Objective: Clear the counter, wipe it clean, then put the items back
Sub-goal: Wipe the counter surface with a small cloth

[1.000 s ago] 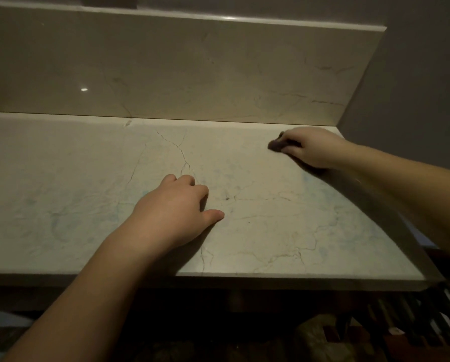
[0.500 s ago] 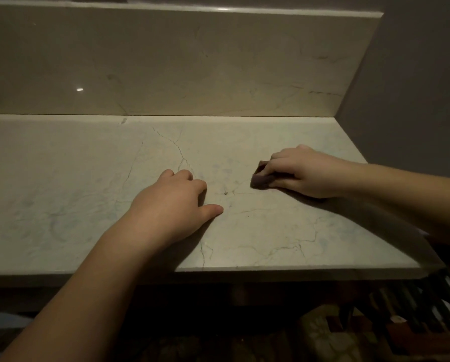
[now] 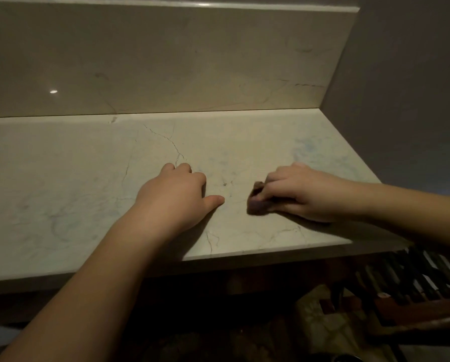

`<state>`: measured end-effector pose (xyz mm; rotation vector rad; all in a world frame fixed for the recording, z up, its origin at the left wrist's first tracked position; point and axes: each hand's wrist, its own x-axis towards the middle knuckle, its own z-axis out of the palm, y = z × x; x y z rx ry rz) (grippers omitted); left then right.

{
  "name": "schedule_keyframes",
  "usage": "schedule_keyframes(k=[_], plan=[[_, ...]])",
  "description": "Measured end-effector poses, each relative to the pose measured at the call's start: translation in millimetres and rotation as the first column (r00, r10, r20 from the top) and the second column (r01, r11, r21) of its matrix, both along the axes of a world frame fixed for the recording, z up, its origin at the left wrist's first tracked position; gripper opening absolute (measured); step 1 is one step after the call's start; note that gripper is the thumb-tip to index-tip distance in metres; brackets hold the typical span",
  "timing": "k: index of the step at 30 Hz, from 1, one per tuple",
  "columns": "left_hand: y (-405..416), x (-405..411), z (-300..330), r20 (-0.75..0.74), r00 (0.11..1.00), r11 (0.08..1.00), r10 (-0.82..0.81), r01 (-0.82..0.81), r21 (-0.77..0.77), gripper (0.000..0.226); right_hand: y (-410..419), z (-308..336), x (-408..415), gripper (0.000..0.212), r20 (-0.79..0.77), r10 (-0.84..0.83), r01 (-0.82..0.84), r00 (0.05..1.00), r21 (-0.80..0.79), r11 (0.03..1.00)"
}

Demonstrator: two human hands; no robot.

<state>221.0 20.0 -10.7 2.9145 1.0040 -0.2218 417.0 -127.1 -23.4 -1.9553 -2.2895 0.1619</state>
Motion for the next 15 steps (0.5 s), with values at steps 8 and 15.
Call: schedule_keyframes(k=[8, 15], plan=[[-1, -2, 2, -0.013, 0.999, 0.999, -0.042, 0.042, 0.023, 0.055, 39, 10, 29, 0.026, 0.037, -0.383, 0.383, 0.923, -0.006, 0.924], [1, -5, 0, 0.011, 0.996, 0.995, -0.092, 0.092, 0.038, 0.057, -30, -3, -43, 0.027, -0.033, -0.210, 0.211, 0.977, 0.022, 0.977]])
